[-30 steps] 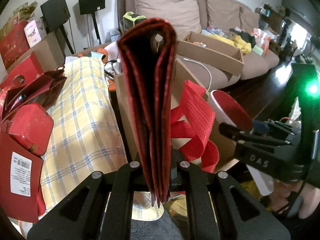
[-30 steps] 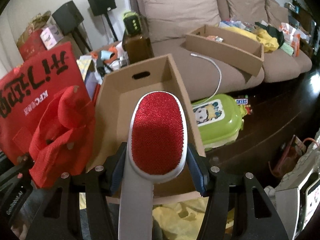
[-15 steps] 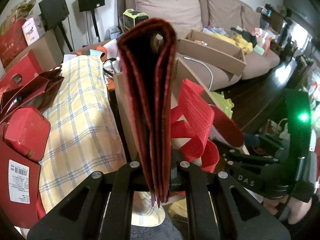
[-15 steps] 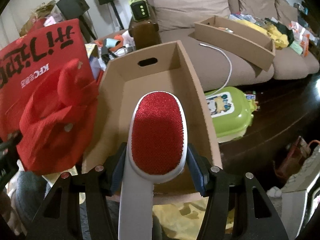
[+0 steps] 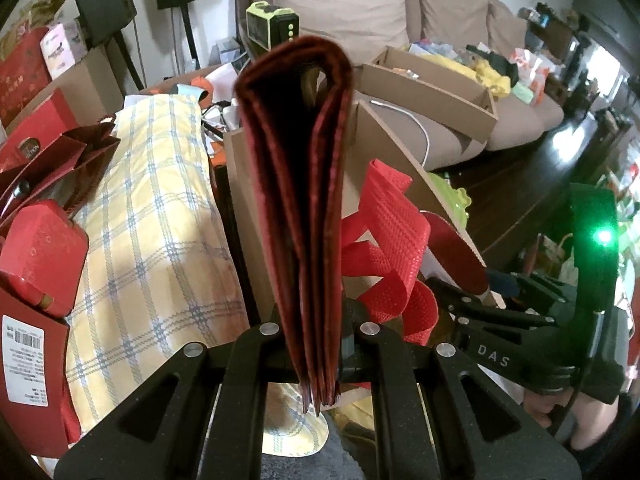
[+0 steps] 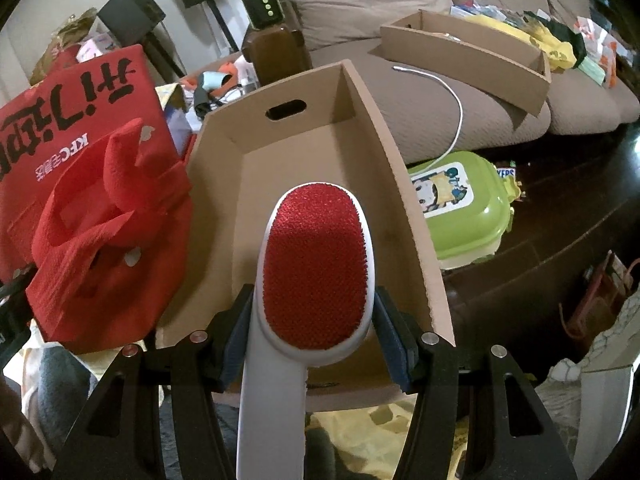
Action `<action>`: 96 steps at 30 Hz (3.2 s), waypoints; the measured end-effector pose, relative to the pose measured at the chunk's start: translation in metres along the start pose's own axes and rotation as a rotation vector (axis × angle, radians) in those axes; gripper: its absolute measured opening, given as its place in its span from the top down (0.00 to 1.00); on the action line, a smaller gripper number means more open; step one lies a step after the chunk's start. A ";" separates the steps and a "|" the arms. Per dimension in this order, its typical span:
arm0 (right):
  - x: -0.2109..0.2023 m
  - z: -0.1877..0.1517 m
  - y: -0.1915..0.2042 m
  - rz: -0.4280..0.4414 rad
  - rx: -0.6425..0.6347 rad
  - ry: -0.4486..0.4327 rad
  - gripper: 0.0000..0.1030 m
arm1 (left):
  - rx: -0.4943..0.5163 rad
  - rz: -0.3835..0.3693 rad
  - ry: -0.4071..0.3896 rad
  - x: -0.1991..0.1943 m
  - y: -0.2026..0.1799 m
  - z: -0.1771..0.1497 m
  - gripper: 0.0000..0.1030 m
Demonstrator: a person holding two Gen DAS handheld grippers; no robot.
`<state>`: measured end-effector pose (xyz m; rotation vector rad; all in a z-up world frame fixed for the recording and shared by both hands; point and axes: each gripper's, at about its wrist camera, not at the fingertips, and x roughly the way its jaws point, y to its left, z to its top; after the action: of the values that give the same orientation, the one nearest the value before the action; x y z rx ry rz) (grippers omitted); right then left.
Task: Organize objects
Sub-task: 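Bring both held items down over the open cardboard box, then lower the white lint brush into the cardboard box and open the right tool, then lower the red cat-print bag into the box and open the left tool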
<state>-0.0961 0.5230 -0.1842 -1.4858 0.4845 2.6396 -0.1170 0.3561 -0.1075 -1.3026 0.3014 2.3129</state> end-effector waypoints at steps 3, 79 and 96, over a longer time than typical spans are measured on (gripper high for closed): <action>0.001 0.000 -0.001 -0.002 0.004 -0.001 0.43 | 0.003 -0.002 0.010 0.003 -0.001 -0.001 0.92; 0.015 -0.002 -0.021 -0.046 0.084 0.048 0.41 | 0.085 -0.077 0.128 0.032 -0.026 -0.023 0.91; 0.012 -0.001 -0.027 -0.052 0.112 0.038 0.41 | 0.086 -0.060 0.143 0.041 -0.031 -0.020 0.89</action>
<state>-0.0957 0.5471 -0.2016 -1.4964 0.5784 2.5048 -0.1044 0.3869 -0.1518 -1.4171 0.3984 2.1373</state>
